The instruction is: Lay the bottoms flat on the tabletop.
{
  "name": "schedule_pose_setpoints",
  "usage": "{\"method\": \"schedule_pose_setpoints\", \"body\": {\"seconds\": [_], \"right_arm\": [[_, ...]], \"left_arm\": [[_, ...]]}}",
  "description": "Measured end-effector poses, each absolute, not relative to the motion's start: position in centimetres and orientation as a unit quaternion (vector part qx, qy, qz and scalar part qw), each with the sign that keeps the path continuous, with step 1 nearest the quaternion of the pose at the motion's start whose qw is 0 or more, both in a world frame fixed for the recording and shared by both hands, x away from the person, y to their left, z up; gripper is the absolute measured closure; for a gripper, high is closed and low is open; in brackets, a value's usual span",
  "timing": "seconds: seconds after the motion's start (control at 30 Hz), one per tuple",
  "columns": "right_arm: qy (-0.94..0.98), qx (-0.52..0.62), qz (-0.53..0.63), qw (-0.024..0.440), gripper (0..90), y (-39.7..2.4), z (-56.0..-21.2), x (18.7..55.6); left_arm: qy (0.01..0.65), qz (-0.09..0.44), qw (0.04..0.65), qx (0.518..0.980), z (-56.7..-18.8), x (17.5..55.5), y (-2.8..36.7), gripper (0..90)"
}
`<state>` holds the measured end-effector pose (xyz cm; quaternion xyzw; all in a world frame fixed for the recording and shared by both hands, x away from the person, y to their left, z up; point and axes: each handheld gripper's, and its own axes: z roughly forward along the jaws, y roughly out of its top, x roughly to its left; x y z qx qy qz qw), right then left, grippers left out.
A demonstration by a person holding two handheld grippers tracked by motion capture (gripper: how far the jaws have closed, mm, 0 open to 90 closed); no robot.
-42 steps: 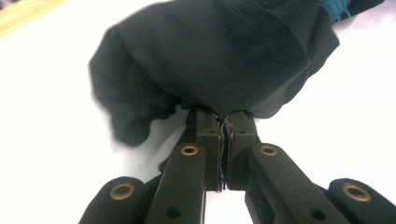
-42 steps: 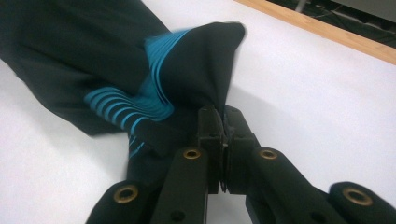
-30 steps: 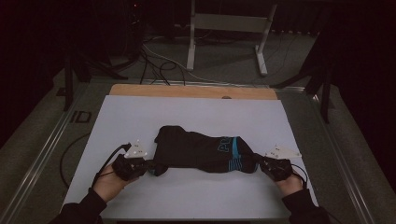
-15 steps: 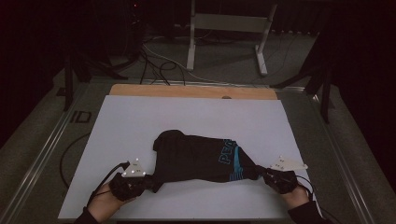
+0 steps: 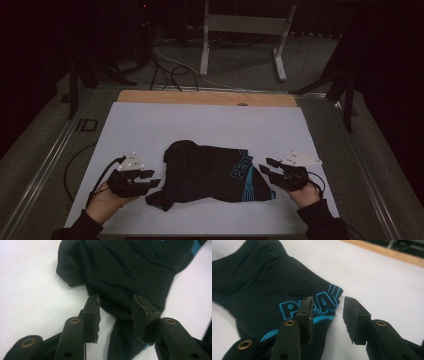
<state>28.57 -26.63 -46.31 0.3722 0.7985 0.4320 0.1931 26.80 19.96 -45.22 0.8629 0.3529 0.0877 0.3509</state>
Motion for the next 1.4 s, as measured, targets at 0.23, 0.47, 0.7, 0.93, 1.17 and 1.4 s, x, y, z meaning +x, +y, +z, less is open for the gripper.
{"method": "schedule_pose_setpoints", "body": {"seconds": [0.23,0.47,0.7,0.93,1.17,1.4], "right_arm": [[0.815,0.387,0.397,0.168,52.5,-24.4,-49.0,31.4],[0.841,0.385,0.345,0.159,56.1,-23.7,-51.2,32.2],[0.855,0.373,0.319,0.17,89.0,-23.6,-51.3,31.8],[0.854,0.369,0.319,0.179,90.0,-24.4,-50.9,31.6],[0.853,0.365,0.322,0.188,90.0,-24.5,-50.8,31.6],[0.848,0.364,0.333,0.192,90.0,-24.8,-50.3,31.3]], "left_arm": [[0.358,0.076,0.32,0.874,-48.3,28.3,18.1,51.6],[0.345,0.08,0.299,0.886,-49.6,28.2,16.8,49.9],[0.376,0.09,0.305,0.87,-49.7,29.3,18.0,50.8],[0.383,0.078,0.299,0.871,-50.8,30.6,17.5,53.0],[0.379,0.092,0.298,0.871,-50.9,31.3,16.7,66.4],[0.385,0.086,0.301,0.868,-50.1,30.9,16.9,89.8]]}}
